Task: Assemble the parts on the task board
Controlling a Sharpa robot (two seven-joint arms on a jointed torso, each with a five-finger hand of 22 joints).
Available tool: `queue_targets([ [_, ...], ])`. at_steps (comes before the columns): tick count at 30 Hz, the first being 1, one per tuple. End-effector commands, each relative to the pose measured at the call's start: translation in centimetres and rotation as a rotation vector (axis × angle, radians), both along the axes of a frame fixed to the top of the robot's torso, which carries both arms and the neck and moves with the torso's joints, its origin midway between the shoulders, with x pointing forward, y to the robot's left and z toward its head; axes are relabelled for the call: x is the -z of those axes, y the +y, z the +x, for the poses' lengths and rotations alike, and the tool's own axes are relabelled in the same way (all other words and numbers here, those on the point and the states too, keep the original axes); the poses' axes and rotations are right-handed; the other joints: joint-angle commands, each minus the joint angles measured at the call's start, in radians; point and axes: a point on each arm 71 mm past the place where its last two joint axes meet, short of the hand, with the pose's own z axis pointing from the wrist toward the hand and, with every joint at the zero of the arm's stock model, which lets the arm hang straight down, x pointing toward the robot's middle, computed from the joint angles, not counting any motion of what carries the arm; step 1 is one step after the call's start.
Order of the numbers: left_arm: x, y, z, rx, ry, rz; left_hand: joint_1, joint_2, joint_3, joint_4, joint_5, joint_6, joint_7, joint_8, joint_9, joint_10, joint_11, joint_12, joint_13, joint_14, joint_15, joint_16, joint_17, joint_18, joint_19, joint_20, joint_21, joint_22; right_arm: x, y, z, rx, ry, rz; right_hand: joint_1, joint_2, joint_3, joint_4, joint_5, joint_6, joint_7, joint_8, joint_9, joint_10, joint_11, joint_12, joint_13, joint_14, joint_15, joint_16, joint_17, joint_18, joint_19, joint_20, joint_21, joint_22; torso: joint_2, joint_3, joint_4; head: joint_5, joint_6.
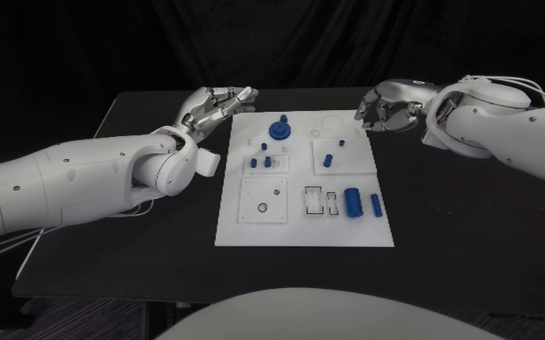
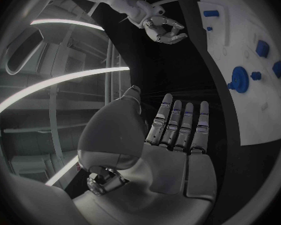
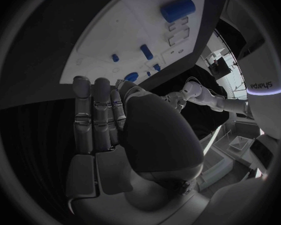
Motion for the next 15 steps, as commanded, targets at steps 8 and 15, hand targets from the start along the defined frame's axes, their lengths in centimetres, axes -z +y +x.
queue_targets([
  [8, -0.6, 0.0, -1.0, 0.049, 0.034, -0.23, 0.024, 0.042, -0.082, 0.0, -0.006, -0.138, -0.073, -0.014, -0.009, -0.103, -0.086, 0.038, -0.002, -0.161, -0.03, -0.051, -0.038, 0.003, -0.191, 0.003, -0.012, -0.248, 2.6, -1.0, -0.7, 0.009, -0.118, -0.091, 0.0, -0.009, 0.001, 0.0, -0.038, -0.003, 0.004, -0.077, 0.0, -0.009, 0.013, -0.033, -0.022, -0.004, 0.017, -0.014, -0.004, 0.01, -0.012, 0.011, -0.027, 0.033, 0.025, -0.0161, 0.034, -0.06, 0.0],
  [15, -0.5, 0.2, -1.0, 0.051, 0.026, -0.238, 0.007, 0.034, -0.096, 0.002, -0.025, -0.296, -0.109, -0.026, -0.019, -0.251, -0.117, -0.035, -0.01, -0.289, -0.061, -0.158, -0.051, -0.009, -0.312, 0.005, -0.022, -0.402, 3.5, -0.3, -0.9, -0.009, -0.105, -0.09, -0.005, -0.009, -0.001, -0.002, -0.042, -0.024, -0.015, -0.123, -0.001, 0.016, 0.019, -0.035, -0.029, -0.001, 0.031, -0.014, -0.002, 0.009, -0.005, 0.022, -0.026, 0.035, 0.027, -0.0193, 0.0338, -0.071, 0.0],
])
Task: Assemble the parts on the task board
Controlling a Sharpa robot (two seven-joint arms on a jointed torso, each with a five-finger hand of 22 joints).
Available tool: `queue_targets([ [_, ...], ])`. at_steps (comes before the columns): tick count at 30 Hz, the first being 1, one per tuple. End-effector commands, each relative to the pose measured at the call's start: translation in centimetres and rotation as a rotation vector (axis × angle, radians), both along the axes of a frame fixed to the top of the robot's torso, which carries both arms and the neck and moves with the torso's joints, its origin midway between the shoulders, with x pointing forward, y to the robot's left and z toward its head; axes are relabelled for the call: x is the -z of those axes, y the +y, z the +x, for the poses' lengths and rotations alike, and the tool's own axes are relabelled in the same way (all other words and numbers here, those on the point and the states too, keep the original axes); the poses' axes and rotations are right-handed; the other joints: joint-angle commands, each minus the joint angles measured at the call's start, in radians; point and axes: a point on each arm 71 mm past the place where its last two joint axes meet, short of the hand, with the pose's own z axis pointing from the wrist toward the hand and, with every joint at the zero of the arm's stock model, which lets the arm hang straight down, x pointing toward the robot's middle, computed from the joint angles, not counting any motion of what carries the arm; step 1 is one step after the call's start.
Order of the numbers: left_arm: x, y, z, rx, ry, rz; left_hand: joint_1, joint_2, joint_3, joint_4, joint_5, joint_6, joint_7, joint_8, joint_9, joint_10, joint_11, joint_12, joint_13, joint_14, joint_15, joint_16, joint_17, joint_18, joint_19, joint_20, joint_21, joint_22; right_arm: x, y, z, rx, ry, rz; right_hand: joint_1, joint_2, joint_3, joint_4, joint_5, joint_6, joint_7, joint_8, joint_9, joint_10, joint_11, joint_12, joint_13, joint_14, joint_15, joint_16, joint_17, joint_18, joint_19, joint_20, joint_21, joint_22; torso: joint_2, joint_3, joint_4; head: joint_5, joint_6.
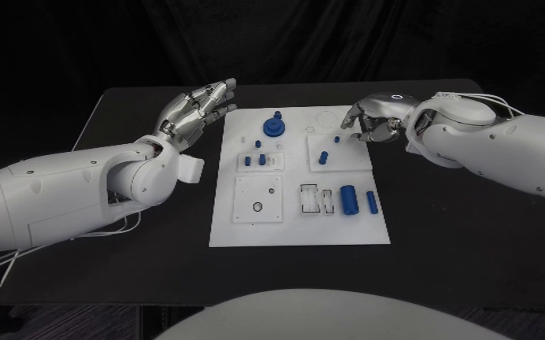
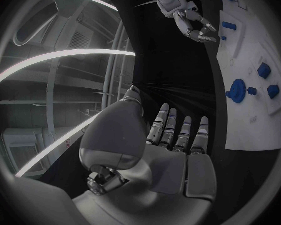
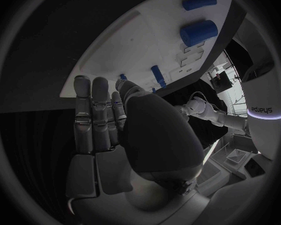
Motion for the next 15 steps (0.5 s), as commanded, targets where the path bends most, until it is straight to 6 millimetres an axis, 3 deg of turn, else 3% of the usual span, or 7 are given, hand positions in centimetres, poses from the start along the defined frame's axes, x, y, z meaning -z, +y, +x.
queue_targets([
  [1, -0.4, 0.1, -0.1, 0.006, -0.053, -0.07, -0.02, -0.006, 0.001, 0.002, -0.006, -0.037, -0.015, -0.005, -0.002, -0.057, -0.014, -0.023, -0.003, -0.026, -0.002, -0.022, -0.002, -0.015, -0.014, 0.006, -0.004, -0.015, 0.1, 0.3, 0.0, -0.002, -0.038, -0.01, -0.006, -0.008, -0.001, -0.001, -0.008, -0.002, -0.001, -0.007, -0.001, 0.013, 0.001, -0.005, -0.002, 0.001, 0.009, -0.004, 0.002, 0.008, 0.002, 0.007, 0.002, 0.036, 0.002, -0.0021, -0.0005, -0.003, 0.0],
  [4, -0.4, 0.2, -0.1, 0.004, -0.053, -0.07, -0.022, -0.005, 0.006, 0.001, -0.001, -0.062, -0.023, -0.006, -0.004, -0.079, -0.022, -0.025, -0.004, -0.031, -0.002, -0.025, -0.003, -0.015, -0.015, 0.01, -0.002, -0.015, 0.3, 0.6, 0.0, -0.009, -0.038, -0.008, -0.007, -0.008, -0.001, -0.001, -0.008, 0.0, 0.0, -0.01, 0.0, 0.018, 0.001, -0.006, -0.003, 0.002, 0.011, -0.004, 0.002, 0.008, 0.004, 0.008, 0.004, 0.037, 0.002, -0.0021, 0.0002, -0.007, 0.0],
  [7, -0.4, 0.2, -0.2, 0.003, -0.052, -0.071, -0.021, -0.002, 0.01, 0.001, 0.012, -0.069, -0.017, -0.006, -0.004, -0.089, -0.015, -0.015, -0.003, -0.032, 0.006, -0.019, -0.002, -0.017, -0.013, 0.013, -0.001, -0.01, 0.5, 0.9, 0.0, -0.013, -0.037, -0.007, -0.008, -0.008, -0.001, -0.001, -0.007, -0.001, 0.003, -0.02, 0.0, 0.032, 0.002, -0.007, -0.005, 0.008, 0.014, 0.002, 0.009, 0.006, 0.012, 0.011, 0.02, 0.041, 0.001, -0.0004, 0.0013, -0.011, 0.0],
  [8, -0.4, 0.2, -0.3, 0.003, -0.053, -0.072, -0.019, 0.001, 0.012, 0.001, 0.018, -0.072, -0.012, -0.006, -0.003, -0.09, -0.009, -0.006, -0.002, -0.031, 0.011, -0.015, -0.002, -0.019, -0.012, 0.013, 0.0, -0.009, 0.5, 1.1, 0.0, -0.013, -0.038, -0.006, -0.009, -0.009, -0.001, -0.002, -0.005, -0.001, 0.005, -0.026, 0.001, 0.04, 0.003, -0.009, -0.007, 0.018, 0.014, 0.013, 0.027, 0.004, 0.02, 0.013, 0.034, 0.044, 0.003, -0.0004, 0.0008, -0.011, 0.0],
  [11, -0.3, 0.2, -0.3, 0.005, -0.055, -0.075, 0.012, 0.023, 0.015, -0.001, 0.059, -0.062, 0.021, -0.004, -0.002, -0.077, 0.033, 0.062, 0.004, -0.016, 0.045, 0.038, 0.003, -0.03, 0.002, 0.015, 0.007, 0.01, 0.6, 1.3, 0.1, -0.017, -0.04, -0.003, -0.005, -0.01, 0.004, -0.006, 0.009, 0.011, 0.015, -0.034, 0.003, 0.057, 0.003, -0.017, -0.013, 0.032, 0.015, 0.029, 0.049, 0.003, 0.033, 0.014, 0.053, 0.05, 0.002, 0.0008, -0.0033, -0.008, 0.0],
  [15, -0.2, 0.0, -0.3, 0.012, -0.053, -0.08, 0.024, 0.035, 0.009, -0.001, 0.075, -0.061, 0.027, -0.004, -0.002, -0.076, 0.041, 0.091, 0.004, -0.01, 0.057, 0.064, 0.005, -0.037, 0.018, 0.015, 0.015, 0.027, 0.7, 1.6, 0.1, -0.022, -0.044, 0.0, -0.002, -0.011, 0.012, -0.011, 0.032, 0.025, 0.016, -0.044, 0.006, 0.088, 0.001, -0.018, -0.016, 0.031, 0.013, 0.03, 0.051, 0.004, 0.035, 0.014, 0.055, 0.051, -0.002, 0.0027, -0.0063, -0.007, 0.0],
])
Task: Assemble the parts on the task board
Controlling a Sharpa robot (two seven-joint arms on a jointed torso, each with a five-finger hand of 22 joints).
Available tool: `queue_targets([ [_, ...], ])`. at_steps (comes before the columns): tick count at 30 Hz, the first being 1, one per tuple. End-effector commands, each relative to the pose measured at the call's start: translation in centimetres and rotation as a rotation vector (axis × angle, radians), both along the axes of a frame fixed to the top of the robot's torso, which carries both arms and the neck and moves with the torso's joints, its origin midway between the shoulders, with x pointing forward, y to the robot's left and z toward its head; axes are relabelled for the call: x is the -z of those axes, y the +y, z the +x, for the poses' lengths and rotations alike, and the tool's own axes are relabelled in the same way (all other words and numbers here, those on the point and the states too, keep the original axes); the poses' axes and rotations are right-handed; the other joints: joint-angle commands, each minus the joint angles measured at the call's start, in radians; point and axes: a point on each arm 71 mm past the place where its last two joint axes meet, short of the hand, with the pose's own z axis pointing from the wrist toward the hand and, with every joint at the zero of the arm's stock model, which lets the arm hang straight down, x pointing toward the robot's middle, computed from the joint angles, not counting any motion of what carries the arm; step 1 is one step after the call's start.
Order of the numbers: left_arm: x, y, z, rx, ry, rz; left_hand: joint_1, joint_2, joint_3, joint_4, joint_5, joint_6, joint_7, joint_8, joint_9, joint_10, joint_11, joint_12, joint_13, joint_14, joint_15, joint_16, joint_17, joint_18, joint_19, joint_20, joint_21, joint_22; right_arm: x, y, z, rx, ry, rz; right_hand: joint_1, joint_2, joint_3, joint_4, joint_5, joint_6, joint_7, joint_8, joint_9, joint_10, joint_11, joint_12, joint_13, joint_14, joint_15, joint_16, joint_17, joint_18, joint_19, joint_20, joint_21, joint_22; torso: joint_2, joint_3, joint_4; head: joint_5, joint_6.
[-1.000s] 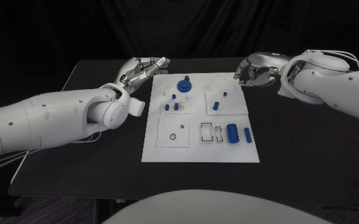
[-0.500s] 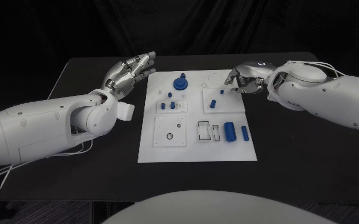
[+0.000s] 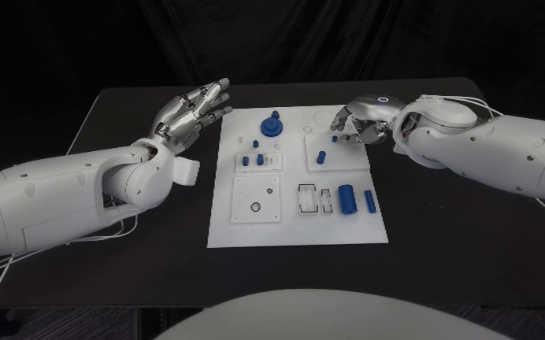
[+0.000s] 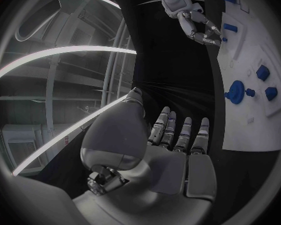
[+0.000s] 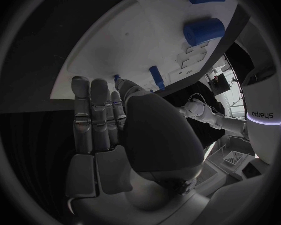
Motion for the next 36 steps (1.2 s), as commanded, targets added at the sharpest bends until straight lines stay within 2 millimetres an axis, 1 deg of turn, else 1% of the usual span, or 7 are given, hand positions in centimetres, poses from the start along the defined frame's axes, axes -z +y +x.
queue_targets([
  [1, -0.5, -0.3, -0.1, 0.009, -0.069, -0.055, 0.014, 0.013, -0.006, 0.0, 0.028, 0.0, 0.013, -0.004, 0.001, -0.001, 0.015, 0.025, 0.0, 0.006, 0.018, 0.026, 0.002, -0.018, 0.02, 0.0, 0.01, 0.019, 0.0, 0.1, 0.1, 0.005, -0.028, 0.004, 0.003, -0.008, 0.007, -0.005, 0.015, 0.021, 0.002, -0.003, 0.004, 0.016, -0.003, -0.003, -0.002, 0.003, -0.003, 0.003, 0.0, 0.004, 0.006, -0.001, 0.004, 0.051, -0.004, 0.0043, -0.0064, 0.003, 0.0],
  [7, -0.4, -0.6, -0.1, 0.021, -0.065, -0.062, 0.035, 0.027, -0.019, 0.0, 0.063, 0.004, 0.024, -0.003, 0.001, 0.002, 0.035, 0.065, 0.001, 0.029, 0.04, 0.078, 0.006, -0.035, 0.048, 0.0, 0.023, 0.049, 0.3, 0.2, 0.0, 0.005, -0.021, 0.002, 0.008, -0.011, 0.02, -0.015, 0.051, 0.057, 0.008, -0.001, 0.013, 0.029, -0.005, -0.01, -0.005, -0.002, -0.005, 0.0, -0.003, 0.004, 0.002, -0.004, 0.003, 0.051, -0.008, 0.0067, -0.0073, 0.003, 0.0],
  [14, -0.3, -0.7, 0.0, 0.027, -0.061, -0.064, 0.051, 0.036, -0.029, 0.0, 0.103, 0.009, 0.03, -0.003, 0.002, 0.006, 0.048, 0.094, 0.001, 0.043, 0.049, 0.106, 0.007, -0.047, 0.065, 0.0, 0.032, 0.066, 1.0, 0.3, 0.0, 0.007, -0.01, -0.003, 0.009, -0.01, 0.026, -0.02, 0.06, 0.076, 0.012, 0.001, 0.018, 0.035, -0.006, -0.013, -0.006, -0.001, -0.006, 0.002, 0.002, 0.004, 0.003, -0.006, 0.011, 0.053, -0.009, 0.0058, -0.0077, 0.003, 0.0],
  [16, -0.2, -0.7, 0.0, 0.029, -0.06, -0.065, 0.063, 0.039, -0.033, -0.001, 0.121, 0.03, 0.049, 0.0, 0.004, 0.01, 0.053, 0.109, 0.002, 0.05, 0.056, 0.118, 0.008, -0.051, 0.074, 0.0, 0.037, 0.074, 1.2, 0.3, 0.0, 0.006, -0.011, 0.0, 0.01, -0.01, 0.029, -0.023, 0.061, 0.085, 0.013, 0.003, 0.02, 0.039, -0.007, -0.013, -0.006, -0.003, -0.007, 0.0, -0.003, 0.005, 0.0, -0.006, 0.005, 0.052, -0.009, 0.0057, -0.0079, 0.004, 0.0],
  [17, -0.2, -0.7, 0.1, 0.03, -0.059, -0.065, 0.073, 0.04, -0.035, -0.001, 0.134, 0.073, 0.071, 0.008, 0.008, 0.012, 0.064, 0.121, 0.003, 0.055, 0.058, 0.128, 0.008, -0.053, 0.081, -0.001, 0.04, 0.079, 1.3, 0.4, 0.0, 0.005, -0.012, 0.002, 0.01, -0.01, 0.029, -0.023, 0.061, 0.085, 0.013, 0.003, 0.02, 0.04, -0.008, -0.013, -0.006, -0.004, -0.007, -0.001, -0.004, 0.005, 0.0, -0.006, 0.005, 0.051, -0.008, 0.0053, -0.0074, 0.004, 0.0],
  [18, -0.2, -0.7, 0.1, 0.031, -0.058, -0.065, 0.075, 0.04, -0.036, -0.001, 0.136, 0.086, 0.075, 0.01, 0.009, 0.012, 0.066, 0.123, 0.003, 0.057, 0.058, 0.131, 0.009, -0.054, 0.083, -0.001, 0.041, 0.081, 1.4, 0.4, 0.0, 0.004, -0.012, 0.003, 0.01, -0.01, 0.029, -0.024, 0.061, 0.086, 0.013, 0.003, 0.021, 0.041, -0.008, -0.012, -0.005, -0.005, -0.007, -0.002, -0.004, 0.005, -0.001, -0.006, 0.005, 0.051, -0.008, 0.0055, -0.0075, 0.004, 0.0],
  [36, 0.2, -0.8, 0.3, 0.047, -0.038, -0.064, 0.117, 0.047, -0.041, -0.002, 0.18, 0.061, 0.074, 0.005, 0.006, 0.007, 0.074, 0.14, 0.002, 0.087, 0.08, 0.174, 0.012, -0.059, 0.114, -0.001, 0.058, 0.11, 2.7, 1.3, 0.0, -0.009, 0.001, 0.004, 0.006, -0.007, 0.032, -0.025, 0.052, 0.083, 0.015, -0.005, 0.021, 0.05, -0.009, -0.011, -0.004, -0.006, -0.008, -0.003, -0.006, 0.005, -0.002, -0.007, 0.006, 0.051, -0.006, 0.0044, -0.0082, 0.005, 0.0],
])
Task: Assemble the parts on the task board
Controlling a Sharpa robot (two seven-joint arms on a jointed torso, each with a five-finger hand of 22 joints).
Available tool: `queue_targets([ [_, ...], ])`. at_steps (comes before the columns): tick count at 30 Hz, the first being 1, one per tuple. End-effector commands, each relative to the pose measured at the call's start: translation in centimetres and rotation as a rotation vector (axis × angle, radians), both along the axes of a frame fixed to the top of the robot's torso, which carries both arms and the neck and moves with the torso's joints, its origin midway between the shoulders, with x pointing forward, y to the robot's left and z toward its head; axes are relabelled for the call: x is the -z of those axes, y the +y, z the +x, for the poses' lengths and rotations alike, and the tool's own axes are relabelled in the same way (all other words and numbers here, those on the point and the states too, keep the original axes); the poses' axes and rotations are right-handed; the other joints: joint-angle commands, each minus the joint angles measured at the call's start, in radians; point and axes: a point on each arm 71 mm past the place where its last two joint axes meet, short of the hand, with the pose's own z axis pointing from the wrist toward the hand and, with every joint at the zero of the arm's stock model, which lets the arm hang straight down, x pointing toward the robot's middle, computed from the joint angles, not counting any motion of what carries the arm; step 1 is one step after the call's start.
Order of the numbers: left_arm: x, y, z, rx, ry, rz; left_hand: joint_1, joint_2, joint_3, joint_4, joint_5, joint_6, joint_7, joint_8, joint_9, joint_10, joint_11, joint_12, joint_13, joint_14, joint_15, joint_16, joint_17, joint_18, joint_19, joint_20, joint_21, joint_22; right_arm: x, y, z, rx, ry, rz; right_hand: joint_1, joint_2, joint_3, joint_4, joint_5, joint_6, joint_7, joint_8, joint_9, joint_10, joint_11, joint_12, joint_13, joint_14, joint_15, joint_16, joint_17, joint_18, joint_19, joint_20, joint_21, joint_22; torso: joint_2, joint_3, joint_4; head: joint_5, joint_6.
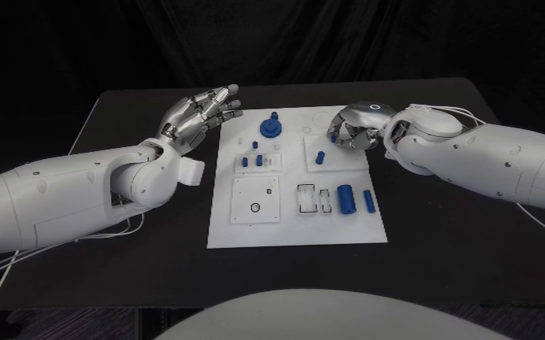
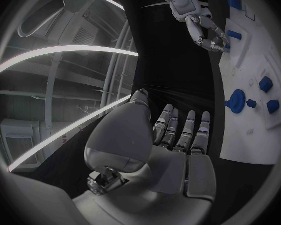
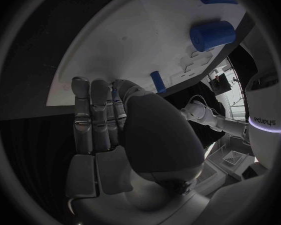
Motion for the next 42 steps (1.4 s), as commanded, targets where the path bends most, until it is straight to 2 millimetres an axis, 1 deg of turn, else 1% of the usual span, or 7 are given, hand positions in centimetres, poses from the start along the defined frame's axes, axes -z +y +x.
queue_targets([
  [1, -0.3, -0.1, 0.0, 0.007, -0.044, -0.038, 0.014, -0.001, -0.006, -0.001, 0.01, -0.008, 0.002, -0.001, -0.001, -0.002, 0.008, 0.006, 0.0, 0.008, 0.001, 0.009, 0.002, -0.012, 0.012, 0.001, 0.005, 0.003, 0.7, 0.1, -0.2, -0.006, 0.004, -0.007, 0.001, 0.001, 0.009, -0.002, -0.008, 0.008, 0.004, -0.005, 0.003, 0.014, -0.004, -0.002, 0.0, -0.002, -0.006, -0.003, 0.001, 0.005, -0.002, -0.008, 0.0, 0.051, 0.0, -0.0005, -0.0005, 0.0, 0.0],
  [6, -0.2, -0.2, 0.0, 0.011, -0.037, -0.038, 0.017, 0.0, -0.007, 0.0, 0.016, -0.002, 0.007, 0.0, 0.0, -0.002, 0.01, 0.009, 0.0, 0.012, 0.005, 0.015, 0.002, -0.012, 0.013, 0.001, 0.006, 0.003, 0.8, 0.3, -0.2, -0.008, 0.004, -0.005, 0.027, 0.017, 0.022, -0.038, 0.0, 0.084, -0.002, 0.025, 0.03, 0.074, -0.018, 0.026, 0.015, 0.002, -0.018, -0.001, 0.008, 0.005, 0.0, -0.018, 0.016, 0.055, -0.001, -0.0001, -0.0004, 0.0, 0.0],
  [8, -0.1, -0.2, 0.0, 0.012, -0.035, -0.037, 0.018, 0.001, -0.007, 0.0, 0.016, -0.001, 0.008, 0.0, 0.0, -0.002, 0.011, 0.009, 0.0, 0.013, 0.005, 0.015, 0.002, -0.012, 0.013, 0.001, 0.006, 0.003, 0.8, 0.4, -0.2, -0.009, 0.003, -0.004, 0.043, 0.025, 0.037, -0.061, -0.048, 0.114, -0.01, 0.039, 0.048, 0.093, -0.024, 0.032, 0.022, 0.002, -0.027, -0.004, 0.009, 0.004, -0.001, -0.025, 0.026, 0.056, -0.002, -0.0003, -0.0005, 0.0, 0.0],
  [17, 0.7, -0.1, -0.3, 0.014, -0.011, -0.036, 0.018, 0.004, -0.009, 0.001, 0.023, 0.003, 0.014, 0.001, 0.0, -0.004, 0.015, 0.01, 0.0, 0.015, 0.008, 0.018, 0.002, -0.013, 0.014, 0.001, 0.007, 0.002, 0.7, 0.5, -0.2, -0.01, -0.016, 0.009, 0.053, 0.025, 0.065, -0.095, -0.063, 0.125, -0.016, 0.043, 0.073, 0.122, -0.035, 0.043, 0.034, 0.016, -0.034, -0.002, 0.019, 0.001, 0.002, -0.035, 0.063, 0.06, -0.001, -0.0011, -0.0001, -0.002, 0.0],
  [28, 1.2, 0.0, -0.5, 0.015, 0.007, -0.031, 0.018, 0.011, -0.01, 0.001, 0.033, 0.003, 0.02, 0.002, 0.0, -0.01, 0.02, 0.007, -0.001, 0.015, 0.01, 0.019, 0.002, -0.013, 0.015, 0.001, 0.007, 0.001, -0.1, 0.4, -0.6, -0.02, -0.065, 0.05, 0.043, 0.02, 0.067, -0.099, -0.074, 0.127, -0.017, 0.043, 0.082, 0.127, -0.036, 0.043, 0.037, 0.019, -0.034, -0.005, 0.019, -0.001, 0.002, -0.036, 0.075, 0.061, -0.002, -0.0012, -0.0013, 0.002, 0.0],
  [36, 1.3, 0.0, -0.4, 0.015, 0.012, -0.028, 0.017, 0.013, -0.01, 0.001, 0.037, 0.001, 0.021, 0.001, 0.0, -0.011, 0.021, 0.006, -0.001, 0.016, 0.011, 0.022, 0.002, -0.013, 0.015, 0.001, 0.007, 0.0, -2.4, 1.0, -0.7, -0.043, -0.13, 0.093, 0.038, 0.018, 0.068, -0.099, -0.08, 0.129, -0.018, 0.043, 0.087, 0.132, -0.038, 0.042, 0.039, 0.024, -0.035, -0.003, 0.022, -0.002, 0.005, -0.037, 0.085, 0.063, -0.003, -0.0041, -0.0015, 0.007, 0.0],
  [42, 1.4, 0.0, -0.4, 0.014, 0.015, -0.027, 0.017, 0.014, -0.01, 0.002, 0.038, -0.001, 0.022, 0.001, 0.0, -0.011, 0.022, 0.008, 0.0, 0.016, 0.012, 0.022, 0.002, -0.013, 0.015, 0.001, 0.008, 0.0, -4.2, 1.5, -1.3, -0.065, -0.158, 0.119, 0.032, 0.016, 0.07, -0.1, -0.084, 0.133, -0.021, 0.044, 0.095, 0.142, -0.041, 0.043, 0.042, 0.035, -0.038, 0.003, 0.035, -0.004, 0.012, -0.038, 0.106, 0.066, -0.003, -0.0038, -0.0021, 0.016, 0.0],
])
